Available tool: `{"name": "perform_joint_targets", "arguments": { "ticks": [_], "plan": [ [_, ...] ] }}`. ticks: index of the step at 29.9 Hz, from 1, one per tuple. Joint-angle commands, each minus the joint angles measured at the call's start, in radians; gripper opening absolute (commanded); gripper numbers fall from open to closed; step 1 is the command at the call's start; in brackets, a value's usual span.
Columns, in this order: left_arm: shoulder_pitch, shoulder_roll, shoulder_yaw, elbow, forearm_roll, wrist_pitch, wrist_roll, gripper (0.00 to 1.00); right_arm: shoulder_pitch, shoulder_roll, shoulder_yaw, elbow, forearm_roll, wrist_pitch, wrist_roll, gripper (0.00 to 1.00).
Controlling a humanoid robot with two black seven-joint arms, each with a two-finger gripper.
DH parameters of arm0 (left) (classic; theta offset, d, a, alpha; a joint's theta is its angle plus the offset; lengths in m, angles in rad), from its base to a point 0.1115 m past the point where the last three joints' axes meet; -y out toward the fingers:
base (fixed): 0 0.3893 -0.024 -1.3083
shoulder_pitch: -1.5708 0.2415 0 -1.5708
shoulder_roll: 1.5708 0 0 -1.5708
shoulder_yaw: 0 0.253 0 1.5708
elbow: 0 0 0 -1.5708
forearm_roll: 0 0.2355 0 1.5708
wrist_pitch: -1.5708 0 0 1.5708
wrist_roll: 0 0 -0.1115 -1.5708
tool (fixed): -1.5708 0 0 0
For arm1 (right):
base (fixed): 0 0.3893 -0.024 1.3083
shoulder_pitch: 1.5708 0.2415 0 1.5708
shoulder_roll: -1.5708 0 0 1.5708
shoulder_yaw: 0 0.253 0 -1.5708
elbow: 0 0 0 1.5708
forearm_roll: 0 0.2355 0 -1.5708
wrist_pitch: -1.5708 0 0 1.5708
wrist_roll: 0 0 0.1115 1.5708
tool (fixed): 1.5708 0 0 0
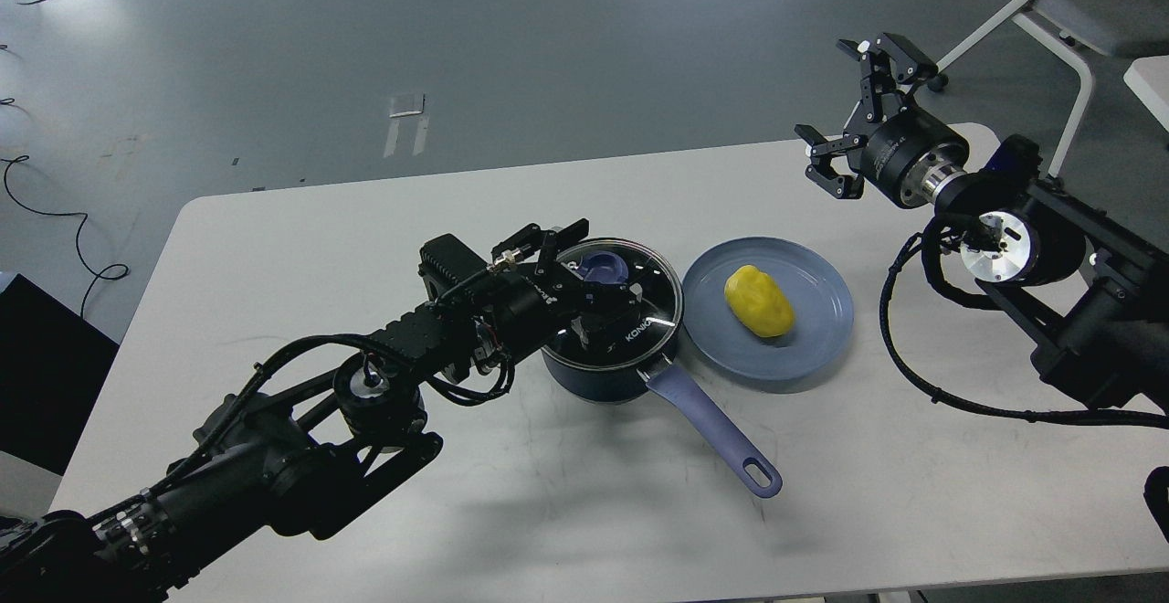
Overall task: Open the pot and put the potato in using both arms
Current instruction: 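Close the left gripper on the blue knob of the glass lid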
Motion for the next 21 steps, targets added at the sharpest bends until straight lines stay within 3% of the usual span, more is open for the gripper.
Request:
{"name": "perform_joint_targets", "arguments": {
  "ticks": [1, 21],
  "plan": [
    [0.007, 0.000, -0.001, 0.002, 0.000, 0.003, 0.000, 0.98, 0.000, 0.000, 0.000, 0.000, 0.000, 0.000, 0.000, 1.00],
    [0.029, -0.014, -0.003, 0.027, 0.000, 0.003, -0.002, 0.98, 0.000, 0.000, 0.002, -0.011, 0.000, 0.000, 0.000, 1.00]
  ]
}}
